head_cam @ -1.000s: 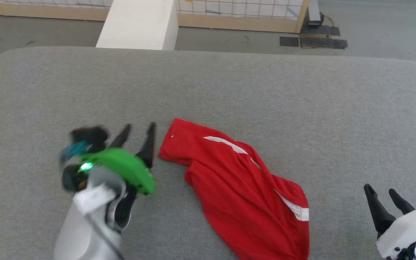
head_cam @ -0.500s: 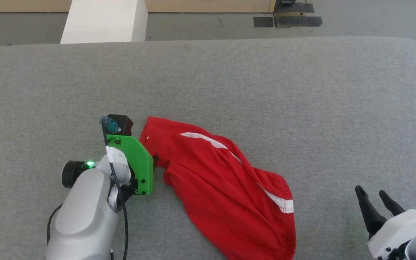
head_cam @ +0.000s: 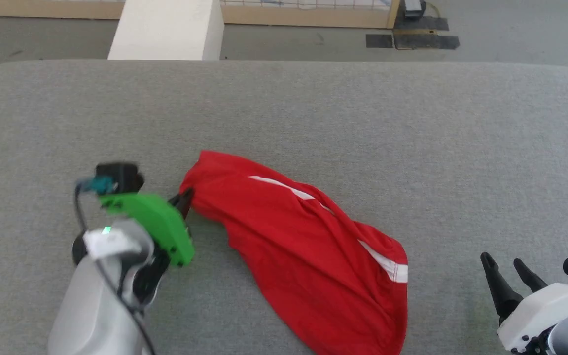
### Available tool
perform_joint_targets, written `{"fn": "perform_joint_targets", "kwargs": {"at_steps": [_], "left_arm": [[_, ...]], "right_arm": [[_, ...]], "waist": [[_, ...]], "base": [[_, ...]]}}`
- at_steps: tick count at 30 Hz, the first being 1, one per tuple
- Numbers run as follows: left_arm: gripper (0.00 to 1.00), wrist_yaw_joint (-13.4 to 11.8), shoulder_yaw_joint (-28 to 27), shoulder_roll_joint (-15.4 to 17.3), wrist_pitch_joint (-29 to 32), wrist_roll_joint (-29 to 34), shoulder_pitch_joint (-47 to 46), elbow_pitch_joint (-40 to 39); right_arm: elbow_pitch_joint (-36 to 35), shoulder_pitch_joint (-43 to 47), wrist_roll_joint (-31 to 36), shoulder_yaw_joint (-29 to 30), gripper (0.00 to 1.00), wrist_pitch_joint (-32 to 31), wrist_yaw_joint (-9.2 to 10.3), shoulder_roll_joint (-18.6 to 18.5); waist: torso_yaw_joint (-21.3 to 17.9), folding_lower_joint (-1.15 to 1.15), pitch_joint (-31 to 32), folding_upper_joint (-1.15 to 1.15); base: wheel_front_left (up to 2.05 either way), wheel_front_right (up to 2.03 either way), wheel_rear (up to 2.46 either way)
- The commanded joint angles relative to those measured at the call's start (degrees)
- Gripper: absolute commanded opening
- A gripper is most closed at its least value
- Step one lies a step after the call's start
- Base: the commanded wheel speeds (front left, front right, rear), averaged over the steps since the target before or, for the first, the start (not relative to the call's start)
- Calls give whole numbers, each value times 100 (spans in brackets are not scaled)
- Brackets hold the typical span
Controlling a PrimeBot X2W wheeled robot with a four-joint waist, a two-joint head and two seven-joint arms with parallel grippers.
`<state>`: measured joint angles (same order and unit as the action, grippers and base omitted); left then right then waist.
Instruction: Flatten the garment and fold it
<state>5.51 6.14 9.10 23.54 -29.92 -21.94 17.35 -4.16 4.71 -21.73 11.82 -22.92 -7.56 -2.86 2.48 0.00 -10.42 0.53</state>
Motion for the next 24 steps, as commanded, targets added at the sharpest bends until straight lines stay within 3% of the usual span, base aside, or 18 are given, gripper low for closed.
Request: {"fn": "perform_joint_targets", "kwargs": {"at_steps": [1, 6, 7, 8, 9, 12, 17, 24], "left_arm": [[0, -59, -119, 30, -68, -91, 371, -185], [0, -449, -287, -7, 131, -223, 1672, -654], [20, -484, -248, 1, 213, -202, 1821, -664], [83, -513, -254, -43, 232, -248, 1935, -722], [100, -529, -270, -77, 224, -289, 1981, -785], [100, -584, -397, -90, 155, -380, 1869, -1105], [100, -578, -379, 154, 304, -251, 1228, -1448], [100, -546, 211, 410, 1254, 120, 388, -444]], "right_arm": [[17, -22, 10, -10, 100, 23, 8, -1], [38, 11, -17, -56, 100, 27, 8, -1], [41, 9, -20, -75, 100, 22, 8, -1], [45, 1, -25, -95, 100, 20, 8, -1], [45, -5, -24, -110, 100, 15, 8, -1], [28, -21, -1, -102, 100, -3, 8, -1], [-8, -87, 46, -132, 100, -66, 8, -1], [21, -125, 4, -233, 100, -64, 8, -1]], "waist": [[120, 0, 100, -53], [319, 0, 169, -53], [349, 0, 171, -53], [382, 0, 173, -53], [408, 0, 173, -53], [503, 0, 189, -53], [503, 0, 177, -53], [230, 0, 68, -53]], "base": [[0, 0, 0], [0, 0, 0], [0, 0, 0], [0, 0, 0], [0, 0, 0], [0, 0, 0], [0, 0, 0], [0, 0, 0]]}}
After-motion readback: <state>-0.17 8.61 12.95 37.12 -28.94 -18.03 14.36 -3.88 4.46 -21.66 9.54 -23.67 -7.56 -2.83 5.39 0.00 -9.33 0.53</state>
